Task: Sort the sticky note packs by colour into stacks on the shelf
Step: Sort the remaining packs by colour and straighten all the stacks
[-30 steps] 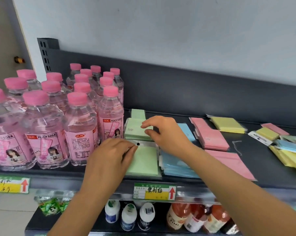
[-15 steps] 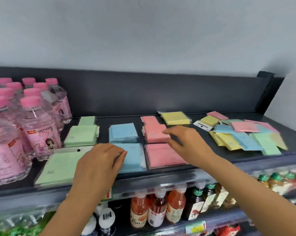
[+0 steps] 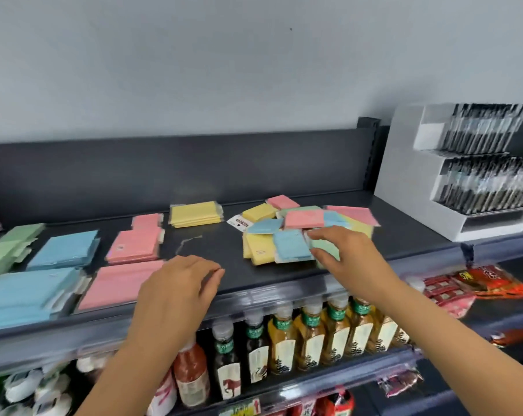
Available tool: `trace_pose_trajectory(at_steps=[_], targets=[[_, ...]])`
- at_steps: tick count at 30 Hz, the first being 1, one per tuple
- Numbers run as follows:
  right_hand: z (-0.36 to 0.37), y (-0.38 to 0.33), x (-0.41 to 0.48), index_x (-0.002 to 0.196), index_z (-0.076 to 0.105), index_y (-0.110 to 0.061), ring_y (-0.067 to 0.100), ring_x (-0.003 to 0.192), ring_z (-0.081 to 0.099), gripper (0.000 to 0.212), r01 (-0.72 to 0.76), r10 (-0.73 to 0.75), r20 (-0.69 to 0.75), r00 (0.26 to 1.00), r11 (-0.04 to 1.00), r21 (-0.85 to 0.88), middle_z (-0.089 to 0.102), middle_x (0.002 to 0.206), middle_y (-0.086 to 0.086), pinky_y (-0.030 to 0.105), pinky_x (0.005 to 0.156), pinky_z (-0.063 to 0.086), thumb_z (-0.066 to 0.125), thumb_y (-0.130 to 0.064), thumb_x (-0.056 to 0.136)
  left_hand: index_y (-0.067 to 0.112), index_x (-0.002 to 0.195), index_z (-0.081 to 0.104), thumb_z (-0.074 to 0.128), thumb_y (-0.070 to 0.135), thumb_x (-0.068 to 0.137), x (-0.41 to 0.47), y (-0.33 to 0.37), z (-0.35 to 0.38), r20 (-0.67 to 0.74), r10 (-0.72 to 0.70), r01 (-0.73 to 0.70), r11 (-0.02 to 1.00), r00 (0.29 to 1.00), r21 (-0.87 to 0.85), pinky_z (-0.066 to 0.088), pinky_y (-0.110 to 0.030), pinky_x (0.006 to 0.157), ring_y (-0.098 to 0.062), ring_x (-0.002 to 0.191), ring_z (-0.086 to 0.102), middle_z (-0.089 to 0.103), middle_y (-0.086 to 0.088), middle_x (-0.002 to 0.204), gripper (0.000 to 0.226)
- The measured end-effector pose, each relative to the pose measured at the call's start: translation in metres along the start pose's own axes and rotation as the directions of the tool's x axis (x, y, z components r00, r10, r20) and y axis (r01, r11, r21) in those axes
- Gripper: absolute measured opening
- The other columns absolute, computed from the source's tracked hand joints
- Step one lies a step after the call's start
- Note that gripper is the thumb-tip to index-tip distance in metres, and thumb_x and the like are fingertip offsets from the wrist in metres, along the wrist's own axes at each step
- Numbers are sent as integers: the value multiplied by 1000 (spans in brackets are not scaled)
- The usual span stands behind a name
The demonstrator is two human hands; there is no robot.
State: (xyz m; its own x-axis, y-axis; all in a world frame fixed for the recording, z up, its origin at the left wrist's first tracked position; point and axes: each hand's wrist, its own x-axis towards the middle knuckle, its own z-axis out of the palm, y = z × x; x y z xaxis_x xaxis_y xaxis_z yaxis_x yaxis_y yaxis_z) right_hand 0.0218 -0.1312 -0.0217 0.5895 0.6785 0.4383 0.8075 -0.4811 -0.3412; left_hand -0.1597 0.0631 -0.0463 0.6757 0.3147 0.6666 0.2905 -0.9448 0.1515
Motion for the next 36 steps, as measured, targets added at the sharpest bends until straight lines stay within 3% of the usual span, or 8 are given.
trace_pose_trajectory(at_steps=[5,12,17,20,23,27,33,36], targets=[[-10,44,-5,124,58,-17,17,115,55,34,-16,16,9,1000,999,40,61,125,0,22,94,38,59,-21,90,24,82,73,72,27,79,21,46,23,56,12,-12,1000,998,-9,51,-29,51,-17,77,65,70,10,79,4],[-15,93,15,125,57,-21,17,90,58,36,-70,70,-1,998,997,34,60,126,-4,18,79,35,59,-24,90,26,87,74,73,31,78,66,82,56,120,56,-59,998,991,15,51,-30,51,-17,79,67,72,9,83,10],[-23,125,43,131,51,-27,4,84,45,43,-122,119,87,989,992,31,55,131,-9,18,78,36,58,-34,89,32,117,62,51,48,89,113,95,87,226,90,-90,996,970,-12,47,-28,75,-12,107,57,64,13,114,34],[-22,142,56,135,44,-31,5,99,51,59,-150,137,264,955,988,33,52,133,-10,20,82,39,63,-48,82,30,115,62,52,50,88,129,108,105,283,158,-126,984,946,-130,44,-29,85,-14,109,55,63,12,115,36],[-19,154,67,139,35,-34,4,117,45,80,-173,118,441,890,981,88,43,139,-16,20,94,38,70,-57,70,36,125,53,44,60,87,137,114,125,397,239,-167,964,886,-208,38,-24,95,-5,119,43,51,21,128,46],[-15,164,75,143,26,-37,4,130,34,103,-133,63,520,852,986,99,29,148,-21,32,109,34,73,-66,56,38,131,47,36,63,87,137,116,139,406,286,-226,955,868,-191,32,-25,97,-5,126,36,40,22,137,52],[-13,167,78,127,38,-48,-1,102,54,74,-74,-32,488,872,978,196,51,121,-25,28,89,50,70,-43,61,40,131,46,49,73,72,137,114,140,494,284,-196,955,822,-222,27,-22,102,-2,128,26,32,25,140,68],[-13,170,78,120,34,-57,-1,103,54,68,-63,-61,499,864,972,228,50,121,-25,23,88,49,67,-40,63,36,122,51,60,71,64,137,116,135,523,243,-139,963,817,-230,28,-20,98,0,124,30,33,26,137,69]])
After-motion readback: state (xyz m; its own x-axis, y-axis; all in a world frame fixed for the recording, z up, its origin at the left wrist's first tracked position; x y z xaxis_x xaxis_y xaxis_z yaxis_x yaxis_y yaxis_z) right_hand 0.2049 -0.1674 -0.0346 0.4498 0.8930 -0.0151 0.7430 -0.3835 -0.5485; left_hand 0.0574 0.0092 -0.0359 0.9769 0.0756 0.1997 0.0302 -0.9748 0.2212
